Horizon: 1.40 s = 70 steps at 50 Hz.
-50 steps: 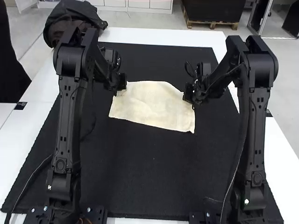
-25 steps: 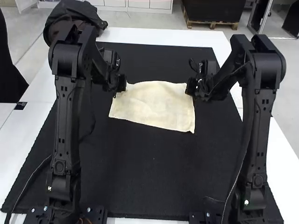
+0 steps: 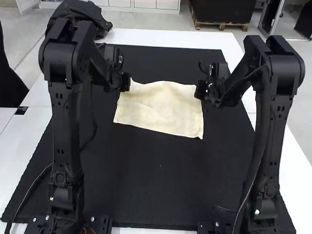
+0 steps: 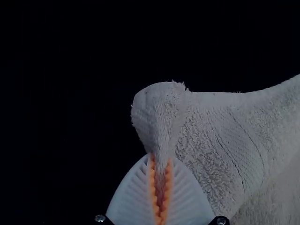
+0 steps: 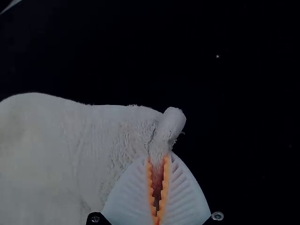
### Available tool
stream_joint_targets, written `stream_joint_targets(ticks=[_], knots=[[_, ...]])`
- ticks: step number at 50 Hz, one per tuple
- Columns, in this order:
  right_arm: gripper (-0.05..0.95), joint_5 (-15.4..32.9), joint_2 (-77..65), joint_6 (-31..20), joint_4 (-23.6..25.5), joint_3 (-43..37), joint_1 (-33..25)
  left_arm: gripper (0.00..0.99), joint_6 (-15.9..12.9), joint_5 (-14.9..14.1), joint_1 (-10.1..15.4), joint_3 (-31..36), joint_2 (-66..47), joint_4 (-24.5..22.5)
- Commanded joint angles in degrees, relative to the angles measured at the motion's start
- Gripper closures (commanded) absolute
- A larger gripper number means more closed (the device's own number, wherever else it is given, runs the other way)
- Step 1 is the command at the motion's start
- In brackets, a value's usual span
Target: Fold the towel.
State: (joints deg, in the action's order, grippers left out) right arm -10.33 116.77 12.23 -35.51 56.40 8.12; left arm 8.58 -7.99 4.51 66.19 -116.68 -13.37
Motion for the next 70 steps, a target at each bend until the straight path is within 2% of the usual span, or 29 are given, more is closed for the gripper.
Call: stream_joint_targets(ticks=[1,7,20,34,53,70], knots=[[0.9,-0.4,-3.4,-0.6,-0.6,-0.7,-0.6,0.966,-1.8,-0.8,-0.1,-1.7,3.4,-0.5],[0.9,-0.4,-5.1,-0.9,-0.6,-1.7,-0.6,0.966,-2.3,-2.0,-0.2,-4.0,5.7,-0.8],[0.9,-0.4,-9.0,-1.3,-0.6,-5.3,-0.6,0.966,-3.6,-2.4,-1.3,-7.7,10.5,-0.9],[0.9,-0.4,-12.7,-2.4,-1.8,-10.6,-0.6,0.966,-4.4,-2.4,-4.1,-11.3,12.7,-2.0],[0.9,-0.4,-15.8,-2.7,-2.3,-14.1,-0.6,0.966,-6.3,-2.5,-3.8,-14.9,13.5,-3.0],[0.9,-0.4,-17.9,-2.7,-2.0,-16.9,-0.1,0.966,-6.4,-2.6,-4.1,-15.0,15.3,-2.5]])
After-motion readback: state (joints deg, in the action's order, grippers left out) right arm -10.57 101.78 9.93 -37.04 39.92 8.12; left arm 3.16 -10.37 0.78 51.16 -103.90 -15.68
